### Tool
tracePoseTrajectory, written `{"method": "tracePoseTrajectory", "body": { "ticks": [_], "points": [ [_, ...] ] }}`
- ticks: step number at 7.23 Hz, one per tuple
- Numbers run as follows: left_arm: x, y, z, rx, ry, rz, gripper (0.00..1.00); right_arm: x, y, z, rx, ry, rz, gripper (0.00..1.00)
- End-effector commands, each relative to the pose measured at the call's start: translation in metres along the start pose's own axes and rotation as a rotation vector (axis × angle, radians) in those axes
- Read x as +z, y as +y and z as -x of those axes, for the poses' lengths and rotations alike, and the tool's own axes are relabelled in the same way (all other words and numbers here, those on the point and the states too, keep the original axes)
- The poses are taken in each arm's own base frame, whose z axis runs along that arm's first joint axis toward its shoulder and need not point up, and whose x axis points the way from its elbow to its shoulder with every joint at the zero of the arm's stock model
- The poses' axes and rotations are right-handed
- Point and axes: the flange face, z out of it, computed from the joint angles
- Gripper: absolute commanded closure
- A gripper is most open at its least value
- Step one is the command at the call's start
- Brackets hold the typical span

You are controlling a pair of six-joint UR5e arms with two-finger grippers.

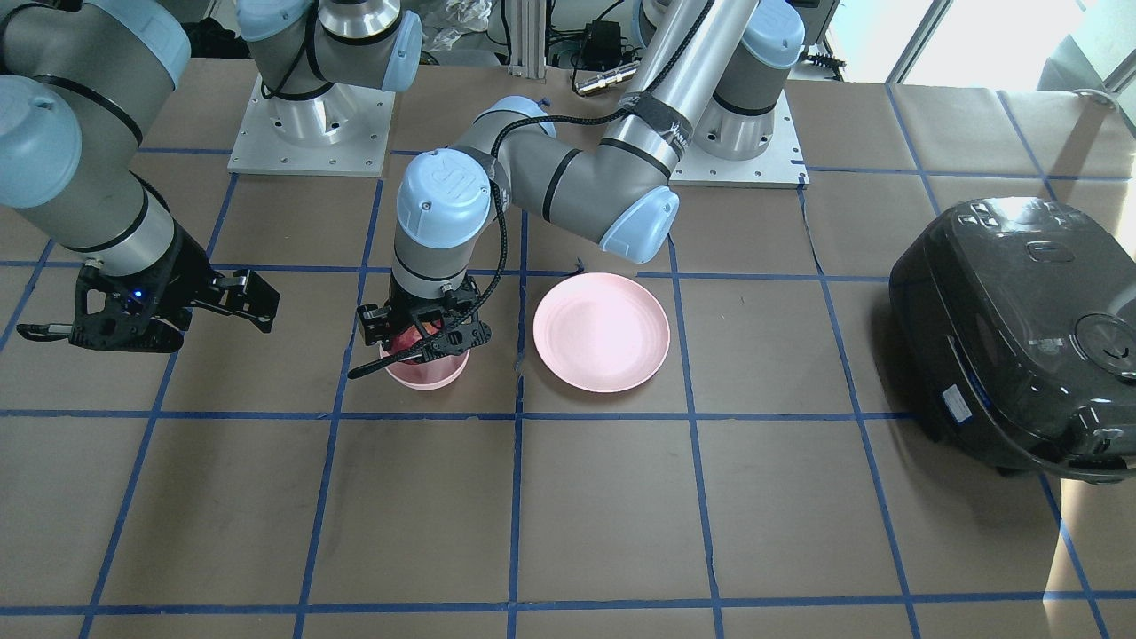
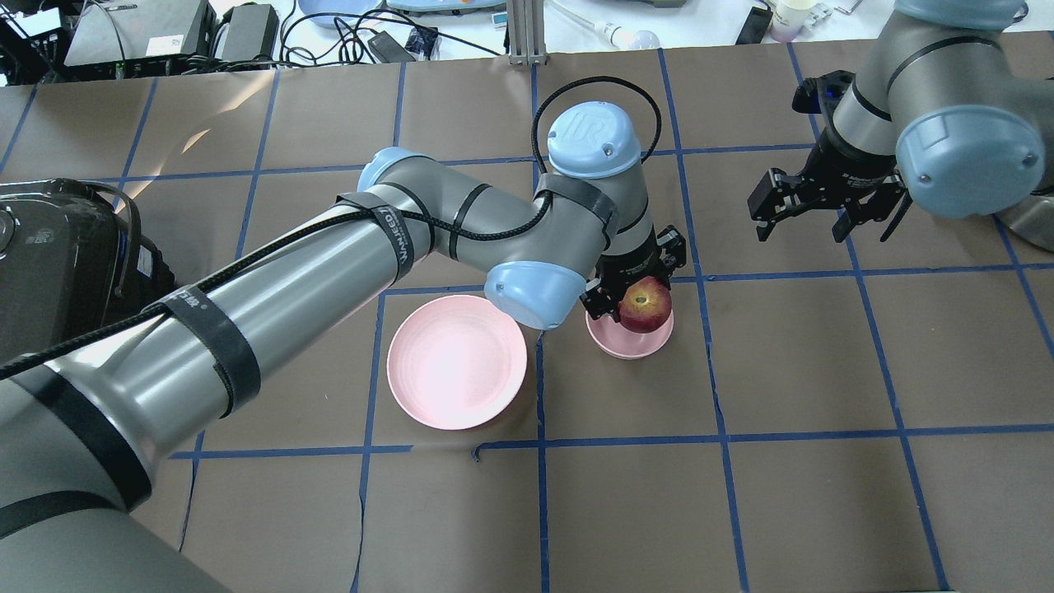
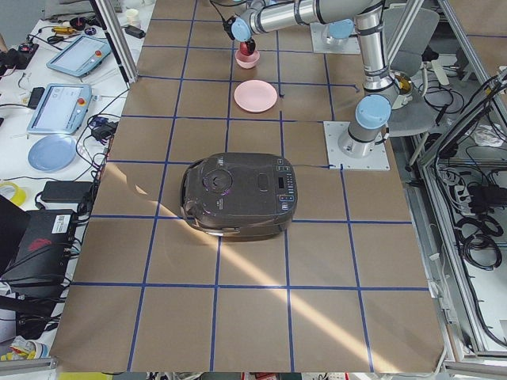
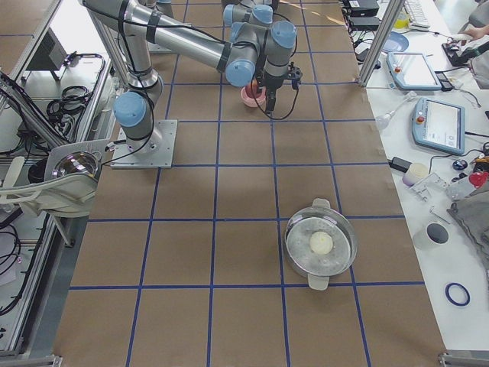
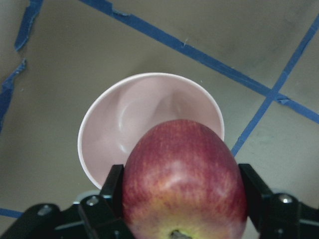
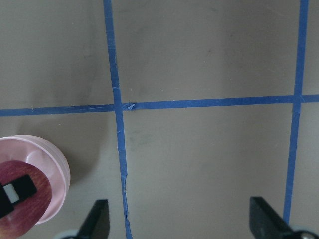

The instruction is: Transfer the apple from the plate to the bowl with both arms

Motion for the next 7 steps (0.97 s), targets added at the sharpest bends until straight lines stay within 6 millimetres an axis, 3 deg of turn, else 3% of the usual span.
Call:
{"method": "tracePoseTrajectory", "body": {
  "ticks": [1, 2, 3, 4, 5, 7],
  "points": [
    [0.006, -0.001, 0.002, 0.003, -0.018, -0.001, 1.00, -0.005, 0.000, 0.005, 0.000, -0.047, -0.011, 0.00],
    [0.008, -0.002, 0.003, 0.000, -0.023, 0.001, 1.00, -0.005, 0.000, 0.005, 0.000, -0.047, -0.011, 0.00],
    [0.007, -0.003, 0.004, 0.028, -0.038, -0.020, 0.44, -0.007, 0.000, 0.004, -0.001, -0.036, -0.016, 0.00],
    [0.005, -0.007, 0.006, 0.052, -0.065, -0.055, 0.00, -0.013, 0.012, 0.007, 0.002, -0.054, 0.034, 0.00],
    [-0.004, -0.007, 0.007, 0.050, -0.068, -0.052, 0.00, -0.050, 0.022, 0.010, 0.001, -0.042, 0.007, 0.00],
    [-0.037, -0.006, 0.012, 0.085, -0.085, -0.026, 0.00, -0.078, 0.024, 0.013, -0.003, -0.052, -0.001, 0.00]
  ]
}}
